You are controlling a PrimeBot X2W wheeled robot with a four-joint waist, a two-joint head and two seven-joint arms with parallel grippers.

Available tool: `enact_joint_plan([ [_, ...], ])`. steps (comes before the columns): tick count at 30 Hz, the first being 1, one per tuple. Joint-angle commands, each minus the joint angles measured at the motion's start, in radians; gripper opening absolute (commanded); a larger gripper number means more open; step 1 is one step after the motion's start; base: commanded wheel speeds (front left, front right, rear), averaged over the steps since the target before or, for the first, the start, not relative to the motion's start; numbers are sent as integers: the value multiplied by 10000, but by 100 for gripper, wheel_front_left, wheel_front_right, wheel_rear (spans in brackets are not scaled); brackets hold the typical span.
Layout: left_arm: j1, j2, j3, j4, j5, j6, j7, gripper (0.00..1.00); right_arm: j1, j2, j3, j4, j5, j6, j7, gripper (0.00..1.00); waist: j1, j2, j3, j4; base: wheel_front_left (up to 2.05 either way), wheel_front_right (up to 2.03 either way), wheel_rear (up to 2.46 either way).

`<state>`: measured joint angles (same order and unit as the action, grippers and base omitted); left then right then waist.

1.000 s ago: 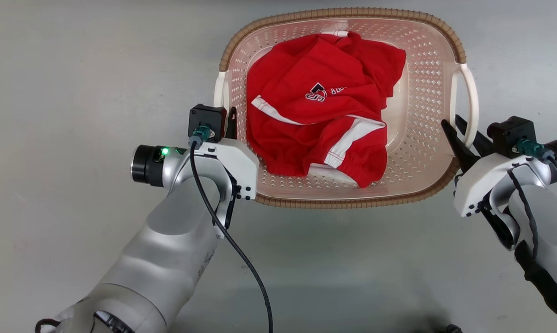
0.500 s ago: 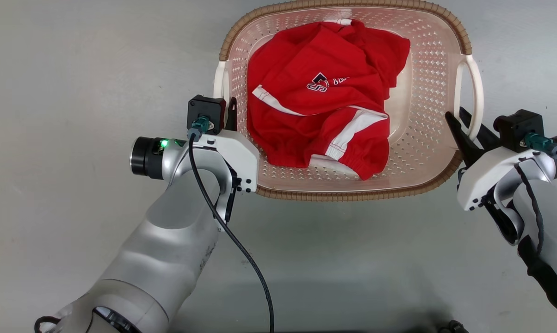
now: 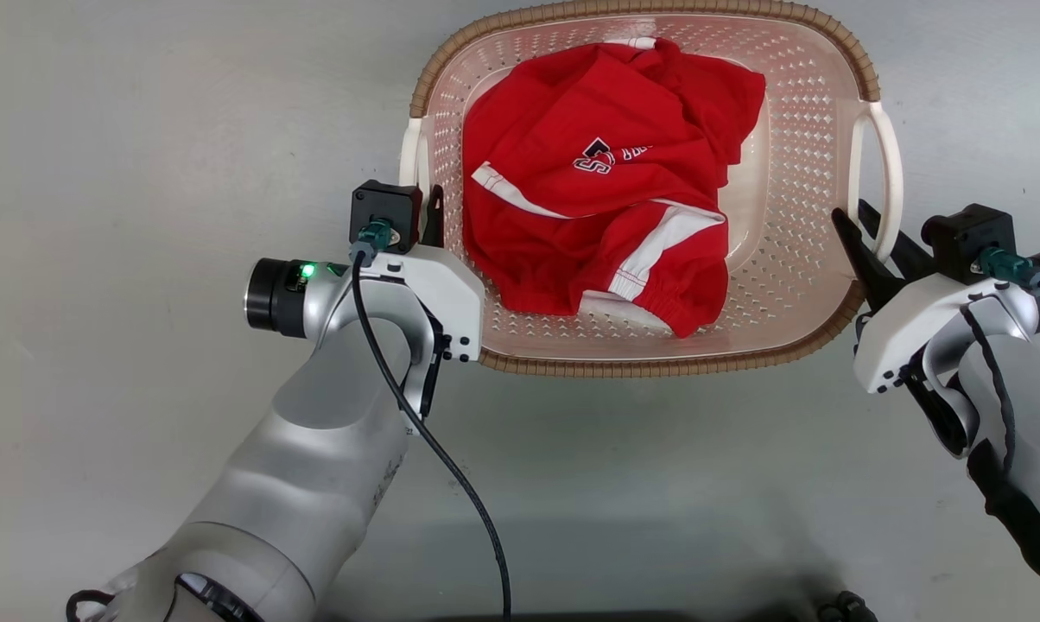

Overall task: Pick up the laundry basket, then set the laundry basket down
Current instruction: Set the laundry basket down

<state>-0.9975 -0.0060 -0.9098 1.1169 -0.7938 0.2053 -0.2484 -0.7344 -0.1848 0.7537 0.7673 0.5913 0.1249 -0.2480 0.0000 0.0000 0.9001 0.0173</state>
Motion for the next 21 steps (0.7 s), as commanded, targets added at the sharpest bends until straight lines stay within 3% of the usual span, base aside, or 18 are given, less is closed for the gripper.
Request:
enact_joint_plan([
  [1,-170,564,43,26,-26,80,-133,0,415,-476,111,34,-111,58,-137,0,0,0,9,-8,0,0,0],
  [6,-225,564,-106,86,-230,93,-133,0,304,-505,-55,35,-188,58,-137,0,0,0,72,-37,0,0,0],
  [7,-231,564,-95,90,-307,124,-133,0,294,-492,-153,45,-235,58,-137,46,0,0,96,-44,0,0,0],
  [8,-203,564,-69,62,-435,145,-118,42,310,-459,-195,93,-248,58,-137,100,0,0,120,-50,0,0,0],
  [9,-127,564,-11,-23,-648,83,-49,91,277,-440,-268,106,-298,58,-137,100,0,0,148,-65,0,0,0],
  [10,7,564,60,-175,-952,-110,114,100,259,-416,-312,101,-344,58,-137,100,0,0,177,-80,0,0,0],
  [21,49,563,-536,-607,-1809,-49,282,100,150,-301,-518,65,-502,58,-137,100,0,0,372,-95,0,0,0],
])
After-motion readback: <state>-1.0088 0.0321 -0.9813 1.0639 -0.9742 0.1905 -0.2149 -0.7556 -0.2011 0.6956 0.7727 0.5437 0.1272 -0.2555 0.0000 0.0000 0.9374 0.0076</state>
